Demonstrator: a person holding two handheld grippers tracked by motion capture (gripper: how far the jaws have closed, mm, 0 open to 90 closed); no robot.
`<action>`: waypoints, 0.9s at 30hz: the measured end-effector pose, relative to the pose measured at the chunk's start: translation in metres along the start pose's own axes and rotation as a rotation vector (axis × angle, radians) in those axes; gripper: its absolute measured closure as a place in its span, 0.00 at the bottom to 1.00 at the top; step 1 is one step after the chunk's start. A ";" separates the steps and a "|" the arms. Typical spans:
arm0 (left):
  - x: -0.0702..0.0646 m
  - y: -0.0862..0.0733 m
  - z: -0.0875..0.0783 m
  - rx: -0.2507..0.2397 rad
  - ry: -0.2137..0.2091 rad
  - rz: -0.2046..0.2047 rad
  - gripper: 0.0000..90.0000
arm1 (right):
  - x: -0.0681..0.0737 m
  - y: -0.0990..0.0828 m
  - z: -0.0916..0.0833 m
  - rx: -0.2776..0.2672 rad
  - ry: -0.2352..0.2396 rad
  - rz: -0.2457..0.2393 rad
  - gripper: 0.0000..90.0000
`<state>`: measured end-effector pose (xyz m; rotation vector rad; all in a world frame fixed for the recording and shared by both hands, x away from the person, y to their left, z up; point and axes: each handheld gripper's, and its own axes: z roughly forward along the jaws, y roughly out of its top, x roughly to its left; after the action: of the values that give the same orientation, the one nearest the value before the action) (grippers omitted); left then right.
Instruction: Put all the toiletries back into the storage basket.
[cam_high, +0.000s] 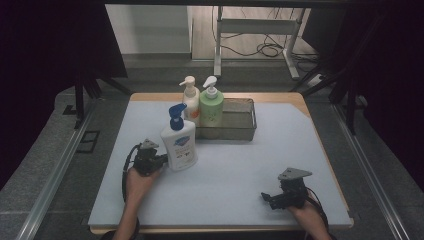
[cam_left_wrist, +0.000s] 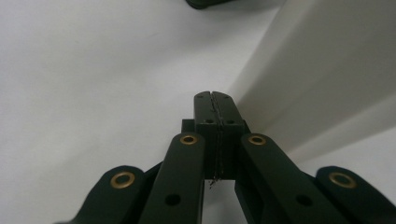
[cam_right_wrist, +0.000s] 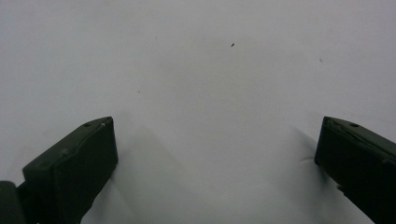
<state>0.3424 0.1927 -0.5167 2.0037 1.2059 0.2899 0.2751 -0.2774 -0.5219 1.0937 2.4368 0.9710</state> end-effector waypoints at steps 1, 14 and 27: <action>-0.002 -0.001 0.000 0.000 0.006 0.005 0.99 | 0.000 0.000 0.000 0.000 0.000 0.000 0.00; -0.025 -0.009 -0.003 0.023 -0.001 0.046 0.99 | 0.000 0.000 0.000 -0.001 -0.001 0.000 0.00; -0.055 -0.018 -0.003 0.052 0.003 0.103 0.99 | 0.000 0.000 0.000 -0.002 -0.002 -0.001 0.00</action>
<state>0.3005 0.1534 -0.5171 2.1154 1.1242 0.3153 0.2748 -0.2775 -0.5221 1.0920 2.4343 0.9720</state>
